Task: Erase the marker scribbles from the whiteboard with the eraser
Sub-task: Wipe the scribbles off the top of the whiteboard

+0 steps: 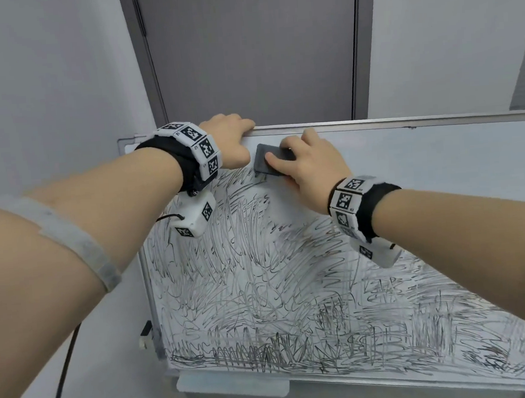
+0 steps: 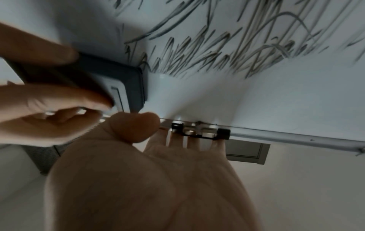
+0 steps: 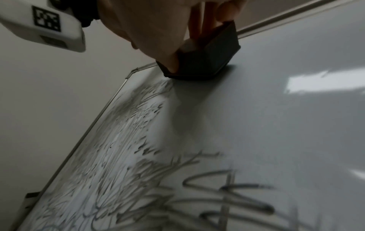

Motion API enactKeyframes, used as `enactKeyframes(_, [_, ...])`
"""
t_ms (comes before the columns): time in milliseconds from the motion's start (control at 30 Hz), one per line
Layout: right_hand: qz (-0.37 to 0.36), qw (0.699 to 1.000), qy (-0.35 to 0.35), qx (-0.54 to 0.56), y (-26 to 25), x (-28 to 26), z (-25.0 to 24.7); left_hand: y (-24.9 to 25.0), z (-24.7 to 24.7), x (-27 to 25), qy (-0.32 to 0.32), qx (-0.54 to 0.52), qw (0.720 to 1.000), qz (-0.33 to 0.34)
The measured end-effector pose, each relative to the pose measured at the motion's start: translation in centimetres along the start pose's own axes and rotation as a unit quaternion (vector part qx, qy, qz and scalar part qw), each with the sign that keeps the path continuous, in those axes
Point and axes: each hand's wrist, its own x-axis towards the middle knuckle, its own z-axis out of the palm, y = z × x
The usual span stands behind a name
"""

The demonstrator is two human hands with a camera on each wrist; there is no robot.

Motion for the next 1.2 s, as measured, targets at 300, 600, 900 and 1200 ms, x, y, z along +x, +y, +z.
enactKeyframes(300, [-0.114, 0.99, -0.087, 0.01, -4.1, -5.6, 3.5, -0.2, -0.3, 0.3, -0.022, -0.015, 0.999, -0.019])
enactKeyframes(600, [-0.019, 1.0, -0.004, -0.022, -2.7, 1.2, 1.4, -0.9, -0.7, 0.8, -0.03, -0.045, 0.998, -0.018])
enactKeyframes(900, [-0.083, 0.993, -0.075, -0.041, -7.2, -0.7, 3.1, -3.0, -1.6, -0.3, -0.07, -0.06, 0.995, 0.031])
enactKeyframes(1200, [0.01, 0.999, -0.004, -0.038, -7.7, 3.7, 2.1, -10.4, -0.7, -0.9, -0.06, -0.088, 0.994, -0.012])
